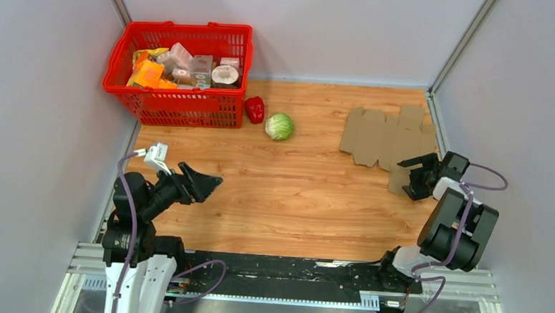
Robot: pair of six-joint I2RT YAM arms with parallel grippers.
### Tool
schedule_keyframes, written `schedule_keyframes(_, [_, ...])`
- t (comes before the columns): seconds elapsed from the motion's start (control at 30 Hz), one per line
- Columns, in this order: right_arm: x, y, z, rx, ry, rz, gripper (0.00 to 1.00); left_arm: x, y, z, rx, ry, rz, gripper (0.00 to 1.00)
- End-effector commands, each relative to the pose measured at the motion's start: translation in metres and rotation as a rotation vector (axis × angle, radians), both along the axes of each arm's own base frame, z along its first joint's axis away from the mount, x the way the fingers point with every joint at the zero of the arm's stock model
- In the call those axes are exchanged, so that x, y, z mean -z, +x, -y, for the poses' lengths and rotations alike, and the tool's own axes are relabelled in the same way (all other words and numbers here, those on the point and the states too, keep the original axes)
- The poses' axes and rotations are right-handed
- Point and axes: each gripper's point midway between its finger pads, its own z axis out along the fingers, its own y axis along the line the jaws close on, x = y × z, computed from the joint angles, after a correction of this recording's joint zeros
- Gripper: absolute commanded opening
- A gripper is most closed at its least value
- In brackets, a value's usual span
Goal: Fold the paper box
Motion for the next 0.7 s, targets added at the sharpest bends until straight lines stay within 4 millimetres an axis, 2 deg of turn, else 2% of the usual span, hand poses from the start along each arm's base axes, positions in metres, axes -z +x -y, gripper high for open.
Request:
schedule_keyframes(0.0, [-0.008, 0.025, 0.0, -0.01, 0.034, 0.115, 0.81, -0.006, -0.005, 0.005, 0.026, -0.029, 0.028, 0.93])
schedule_keyframes(0.1, [-0.002, 0.02, -0.004, -0.011, 0.036, 0.112, 0.8, -0.003, -0.007, 0.006, 0.03, -0.027, 0.026, 0.93])
schedule_keyframes(0.2, [-0.013, 0.014, 0.0, -0.028, -0.033, 0.121, 0.86, 0.001, -0.008, 0.005, 0.028, -0.02, 0.018, 0.93])
schedule_keyframes(0.23, [-0.015, 0.007, 0.005, -0.024, -0.08, 0.091, 0.88, 0.003, -0.007, 0.005, 0.027, -0.02, 0.015, 0.93])
schedule_keyframes(0.27, [-0.022, 0.008, 0.011, -0.022, -0.114, 0.092, 0.91, 0.004, -0.007, 0.005, 0.027, -0.018, 0.012, 0.93])
schedule_keyframes(0.33, [-0.022, -0.001, 0.023, 0.006, -0.18, 0.039, 0.94, 0.008, -0.006, 0.004, 0.026, -0.013, 0.008, 0.92])
schedule_keyframes(0.43, [-0.028, -0.002, 0.037, 0.023, -0.253, 0.022, 0.98, 0.011, -0.007, 0.005, 0.03, -0.008, -0.001, 0.92])
schedule_keyframes(0.47, [-0.023, -0.001, 0.038, 0.017, -0.255, 0.004, 0.98, 0.012, -0.007, 0.005, 0.032, -0.006, -0.004, 0.92])
schedule_keyframes(0.53, [-0.024, 0.006, 0.041, 0.004, -0.249, 0.005, 0.98, 0.013, -0.008, 0.004, 0.035, 0.003, -0.006, 0.92])
schedule_keyframes(0.6, [-0.011, 0.009, 0.041, -0.002, -0.218, -0.038, 0.98, 0.011, -0.009, 0.004, 0.036, 0.013, -0.004, 0.92])
schedule_keyframes(0.67, [-0.007, 0.009, 0.049, 0.027, -0.224, -0.077, 0.98, 0.011, -0.012, 0.003, 0.036, 0.022, -0.004, 0.92])
